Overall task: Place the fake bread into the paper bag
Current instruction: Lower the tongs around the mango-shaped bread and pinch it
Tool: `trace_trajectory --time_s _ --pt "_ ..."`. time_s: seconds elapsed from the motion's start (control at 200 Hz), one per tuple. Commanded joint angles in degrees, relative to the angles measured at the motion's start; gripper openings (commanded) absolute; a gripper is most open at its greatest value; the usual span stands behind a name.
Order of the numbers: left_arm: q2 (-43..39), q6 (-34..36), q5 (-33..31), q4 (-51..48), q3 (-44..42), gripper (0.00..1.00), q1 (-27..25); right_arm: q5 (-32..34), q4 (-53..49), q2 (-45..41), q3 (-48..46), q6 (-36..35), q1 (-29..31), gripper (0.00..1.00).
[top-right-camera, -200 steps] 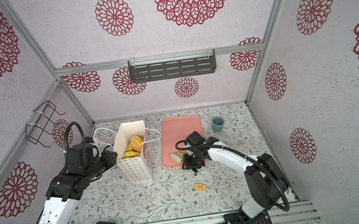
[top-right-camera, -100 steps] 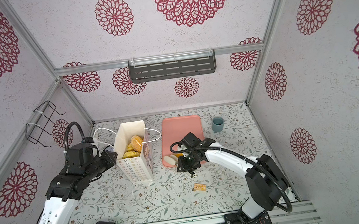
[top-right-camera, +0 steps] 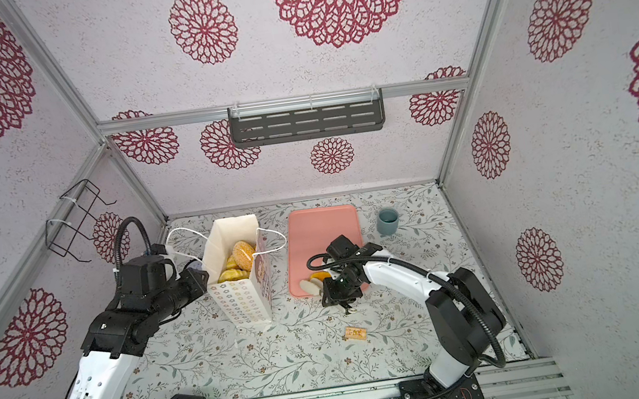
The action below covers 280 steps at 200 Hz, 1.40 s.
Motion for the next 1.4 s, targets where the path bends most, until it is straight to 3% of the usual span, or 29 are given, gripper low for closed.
trace_trajectory --time_s 0.0,0.3,0.48,0.71,1.056,1.396 --pt "-0.42 0.02 -0.18 1.29 0.58 0.22 0.2 1.39 -1.72 -0.11 0.77 -2.58 -1.52 0.35" --pt "-0.08 0.21 -0.18 0.82 1.12 0.22 0.21 3.09 -2.69 -0.73 2.0 -4.01 -5.14 0.34" --pt "0.29 0.17 -0.08 1.15 1.29 0.22 0.21 -1.68 -2.28 -4.33 4.25 -3.3 -5.2 0.34" --pt "0.29 0.21 0.08 1.55 1.2 0.22 0.26 4.56 -8.23 -9.14 5.99 -4.88 -6.51 0.34" --pt "0.73 0.19 0.36 2.28 0.85 0.22 0.21 15.83 -15.38 -12.6 3.51 -8.14 -8.56 0.44" --pt "0.82 0.04 0.53 3.02 0.24 0.22 0.16 13.71 -15.13 -11.42 2.36 -9.02 -7.68 0.59"
